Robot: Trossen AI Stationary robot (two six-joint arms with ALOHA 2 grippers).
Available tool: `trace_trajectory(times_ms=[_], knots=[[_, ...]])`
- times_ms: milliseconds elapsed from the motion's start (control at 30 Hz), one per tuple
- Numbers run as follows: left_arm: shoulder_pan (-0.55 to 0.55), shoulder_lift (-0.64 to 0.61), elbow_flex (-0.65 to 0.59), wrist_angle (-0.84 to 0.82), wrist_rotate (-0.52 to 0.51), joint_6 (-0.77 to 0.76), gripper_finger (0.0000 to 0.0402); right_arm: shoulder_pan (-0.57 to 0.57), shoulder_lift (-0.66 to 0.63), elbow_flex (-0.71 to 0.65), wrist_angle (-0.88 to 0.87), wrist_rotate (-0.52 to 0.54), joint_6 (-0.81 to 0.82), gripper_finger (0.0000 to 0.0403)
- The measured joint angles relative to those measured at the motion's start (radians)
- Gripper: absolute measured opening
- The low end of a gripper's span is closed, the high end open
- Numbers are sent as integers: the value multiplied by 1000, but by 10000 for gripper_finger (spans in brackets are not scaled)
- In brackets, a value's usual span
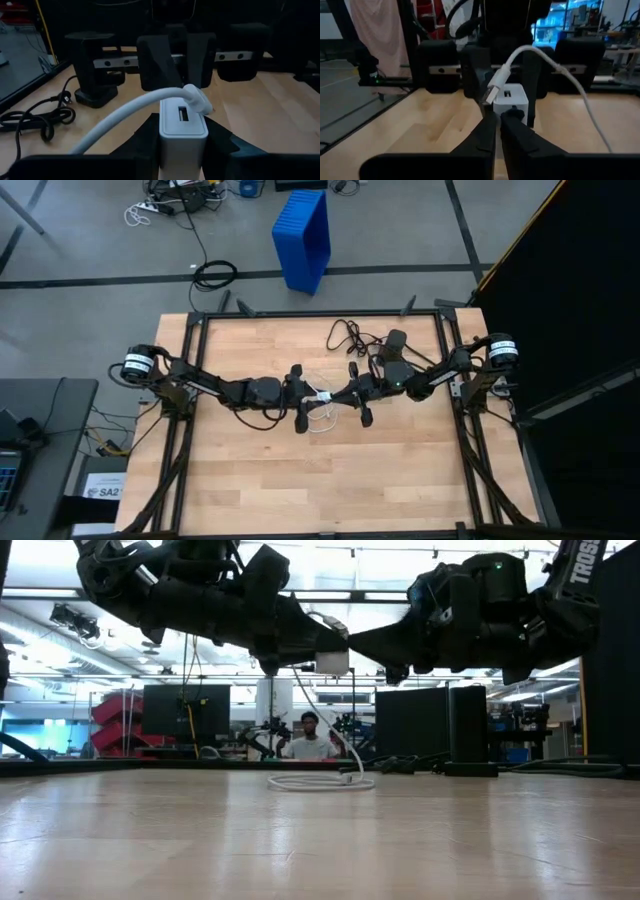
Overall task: Insert USB
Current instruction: Insert the white charger cable into the white charger adapter
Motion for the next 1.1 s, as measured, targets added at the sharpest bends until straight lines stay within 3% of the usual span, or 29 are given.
trace_trajectory(times_ms=[267,600,800,1100], knots=[[0,0,3,-78,0,14,75,-45,-4,0,-115,-97,59,65],[0,1,2,-147,-4,39,75,-60,-88,51,-182,-95,74,152],[0,2,1,-151,-5,41,75,-27,-88,270,-664,-71,-20,164],[0,2,1,-157,-5,40,75,-16,-88,344,-780,-67,-37,165]])
